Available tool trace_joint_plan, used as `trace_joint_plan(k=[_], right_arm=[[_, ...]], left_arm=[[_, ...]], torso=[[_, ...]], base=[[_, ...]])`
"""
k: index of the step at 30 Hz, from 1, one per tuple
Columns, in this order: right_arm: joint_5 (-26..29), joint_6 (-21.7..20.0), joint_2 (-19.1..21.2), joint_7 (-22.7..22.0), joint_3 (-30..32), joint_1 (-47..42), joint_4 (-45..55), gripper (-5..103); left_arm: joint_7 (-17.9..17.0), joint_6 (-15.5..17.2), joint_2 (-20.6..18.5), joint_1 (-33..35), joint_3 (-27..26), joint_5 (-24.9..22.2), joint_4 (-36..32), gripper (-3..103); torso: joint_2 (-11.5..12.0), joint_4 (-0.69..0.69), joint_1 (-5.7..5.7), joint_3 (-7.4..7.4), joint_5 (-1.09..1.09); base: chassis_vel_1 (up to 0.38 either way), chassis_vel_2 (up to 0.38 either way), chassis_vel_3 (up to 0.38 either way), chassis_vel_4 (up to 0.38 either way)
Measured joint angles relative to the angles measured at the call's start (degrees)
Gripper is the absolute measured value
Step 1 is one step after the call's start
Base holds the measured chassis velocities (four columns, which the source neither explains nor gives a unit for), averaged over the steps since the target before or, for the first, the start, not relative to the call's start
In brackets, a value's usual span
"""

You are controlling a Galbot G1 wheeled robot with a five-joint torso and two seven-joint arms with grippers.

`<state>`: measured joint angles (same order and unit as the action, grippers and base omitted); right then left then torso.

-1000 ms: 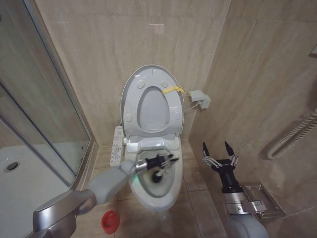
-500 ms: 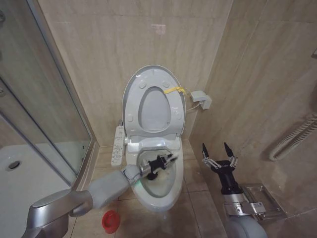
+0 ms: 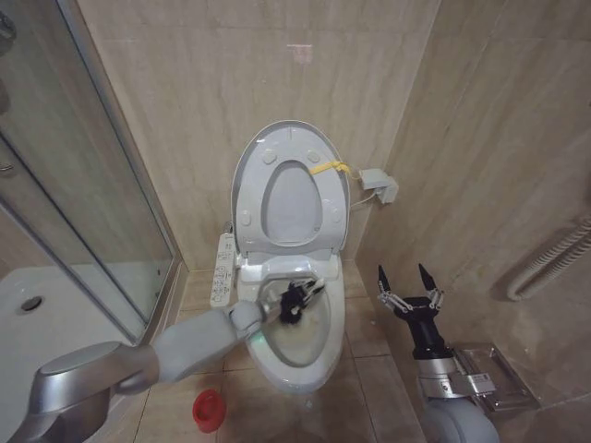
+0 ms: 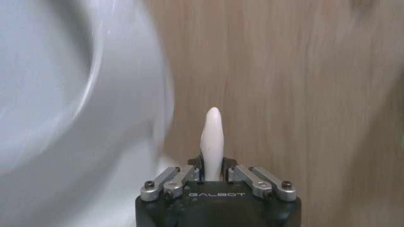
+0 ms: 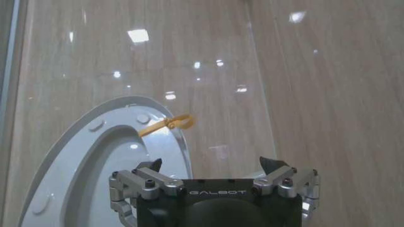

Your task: Open the toilet lid, clean the toilet bowl with a toilet brush, close the toilet lid, and flush.

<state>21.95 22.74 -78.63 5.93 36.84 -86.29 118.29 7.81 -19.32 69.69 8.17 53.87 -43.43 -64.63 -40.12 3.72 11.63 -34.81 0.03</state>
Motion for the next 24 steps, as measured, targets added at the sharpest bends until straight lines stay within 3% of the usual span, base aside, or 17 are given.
trace_joint_plan(k=[2, 5, 7, 12, 14, 17, 22, 24], right_arm=[[0.1, 0.0, -0.1, 0.0, 0.1, 0.1, -0.1, 100], [0.1, 0.0, -0.2, 0.0, 0.0, 0.0, -0.1, 100], [0.0, 0.1, -0.1, 0.0, -0.2, 0.0, -0.1, 100], [0.0, 0.1, 0.1, 0.1, -0.2, 0.3, -0.4, 100], [0.0, 0.1, 0.1, 0.1, -0.1, 0.3, -0.5, 100], [0.1, 0.1, 0.0, 0.1, -0.1, 0.2, -0.2, 100], [0.0, 0.2, 0.0, 0.3, -0.3, -0.2, 0.0, 100], [0.0, 0.2, -0.2, 0.4, -0.3, -0.1, -0.2, 100]], left_arm=[[0.6, -0.3, 0.6, 0.0, -0.5, -0.7, -0.4, 19], [1.4, -1.5, 0.5, 1.5, 0.4, -0.5, 1.6, 19], [3.3, -4.4, 1.4, 3.4, 1.2, 1.2, 6.6, 19], [2.9, -4.5, 4.2, 2.9, -0.1, 0.4, 5.6, 19], [2.5, -4.2, 5.7, 1.6, -1.1, -1.5, 2.8, 19], [2.7, -4.4, 4.9, 2.3, -0.1, -1.9, 3.7, 19], [4.6, -6.4, 5.4, 3.2, 0.0, -0.3, 10.6, 19], [4.2, -5.8, 7.2, 2.2, -1.5, -1.1, 9.1, 19]], torso=[[0.0, 0.06, 0.00, 0.01, 0.00], [0.0, 0.03, 0.00, 0.00, 0.01], [0.0, -0.13, 0.00, -0.01, 0.01], [0.0, -0.11, 0.00, -0.01, 0.01], [0.0, 0.05, -0.01, 0.02, -0.01], [0.0, 0.04, 0.00, 0.00, 0.01], [0.0, -0.16, 0.00, -0.01, 0.01], [0.0, -0.08, 0.00, -0.01, 0.00]], base=[[0.000, 0.000, 0.000, 0.000], [-0.042, -0.058, -0.002, -0.026], [0.000, 0.000, 0.000, 0.000], [0.000, 0.000, 0.000, 0.000], [0.000, 0.000, 0.000, 0.000], [-0.017, -0.012, -0.005, -0.003], [0.013, 0.008, 0.000, 0.009], [0.032, 0.020, 0.010, 0.011]])
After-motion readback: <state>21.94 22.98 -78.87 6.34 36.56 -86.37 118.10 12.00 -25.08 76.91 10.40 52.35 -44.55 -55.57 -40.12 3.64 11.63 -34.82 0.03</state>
